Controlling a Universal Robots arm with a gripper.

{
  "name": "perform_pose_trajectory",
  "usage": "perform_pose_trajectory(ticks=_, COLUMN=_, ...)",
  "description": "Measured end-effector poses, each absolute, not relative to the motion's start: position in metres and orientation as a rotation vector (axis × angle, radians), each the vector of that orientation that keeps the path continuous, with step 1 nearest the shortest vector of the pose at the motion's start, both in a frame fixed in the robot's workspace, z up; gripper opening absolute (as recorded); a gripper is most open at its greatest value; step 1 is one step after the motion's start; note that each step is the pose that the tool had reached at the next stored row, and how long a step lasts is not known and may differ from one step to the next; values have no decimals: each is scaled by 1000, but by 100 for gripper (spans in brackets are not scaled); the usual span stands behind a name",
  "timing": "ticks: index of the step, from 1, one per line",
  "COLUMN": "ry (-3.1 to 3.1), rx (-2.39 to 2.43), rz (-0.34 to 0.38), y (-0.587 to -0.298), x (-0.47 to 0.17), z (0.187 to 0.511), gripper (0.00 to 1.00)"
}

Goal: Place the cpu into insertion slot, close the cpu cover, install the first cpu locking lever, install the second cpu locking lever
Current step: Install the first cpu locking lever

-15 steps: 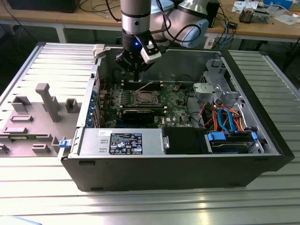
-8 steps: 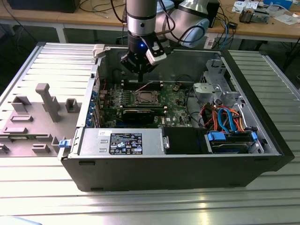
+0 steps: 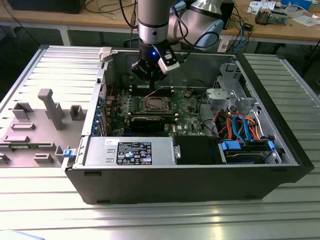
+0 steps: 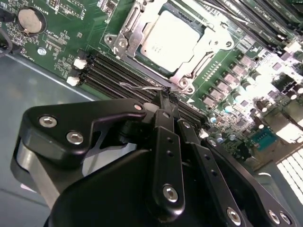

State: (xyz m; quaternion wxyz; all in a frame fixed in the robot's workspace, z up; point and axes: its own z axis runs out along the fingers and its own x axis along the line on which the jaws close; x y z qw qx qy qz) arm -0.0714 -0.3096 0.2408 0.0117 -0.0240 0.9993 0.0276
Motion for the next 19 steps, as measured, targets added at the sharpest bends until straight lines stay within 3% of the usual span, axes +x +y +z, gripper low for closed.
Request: perform_pose_trajectory(ticks=19, ry=3116, rx=-74, rz=86, y=-303, x=-57, z=232, gripper=11)
